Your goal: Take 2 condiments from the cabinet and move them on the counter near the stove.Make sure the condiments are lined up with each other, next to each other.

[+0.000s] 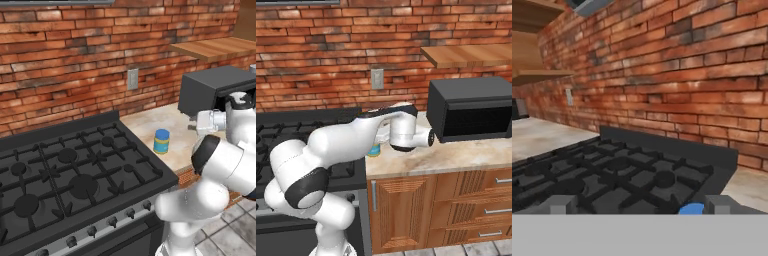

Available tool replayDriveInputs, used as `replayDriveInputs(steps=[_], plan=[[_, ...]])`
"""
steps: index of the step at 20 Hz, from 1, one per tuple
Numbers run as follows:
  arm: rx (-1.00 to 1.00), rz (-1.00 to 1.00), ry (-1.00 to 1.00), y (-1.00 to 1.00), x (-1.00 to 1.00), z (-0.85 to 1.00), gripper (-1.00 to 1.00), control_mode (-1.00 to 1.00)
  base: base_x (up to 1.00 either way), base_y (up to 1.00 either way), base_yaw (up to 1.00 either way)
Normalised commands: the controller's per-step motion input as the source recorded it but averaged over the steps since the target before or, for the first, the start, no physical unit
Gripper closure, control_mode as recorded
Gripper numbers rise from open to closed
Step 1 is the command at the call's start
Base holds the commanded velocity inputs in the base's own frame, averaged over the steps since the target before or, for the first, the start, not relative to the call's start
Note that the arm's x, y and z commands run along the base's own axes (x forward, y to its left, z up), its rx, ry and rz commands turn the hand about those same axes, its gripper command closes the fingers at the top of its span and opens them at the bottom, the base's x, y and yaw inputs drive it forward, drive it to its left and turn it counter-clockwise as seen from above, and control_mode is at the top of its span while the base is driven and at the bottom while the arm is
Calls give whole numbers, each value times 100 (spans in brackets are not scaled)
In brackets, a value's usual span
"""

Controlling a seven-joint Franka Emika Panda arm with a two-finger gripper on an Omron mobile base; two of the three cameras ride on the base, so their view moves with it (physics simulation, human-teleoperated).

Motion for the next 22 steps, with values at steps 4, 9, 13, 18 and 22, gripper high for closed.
replayDriveInputs(steps=[4,9,13,18,22], plan=[[-11,-5,0,44,-37,100,-100,-100,0,0,0],[-16,-5,1,51,-26,100,-100,-100,0,0,0],[-20,-25,7,41,-33,86,-100,-100,0,0,0],[-18,-36,14,27,-39,72,-100,-100,0,0,0],[-14,-38,15,13,-48,47,-100,-100,0,0,0]])
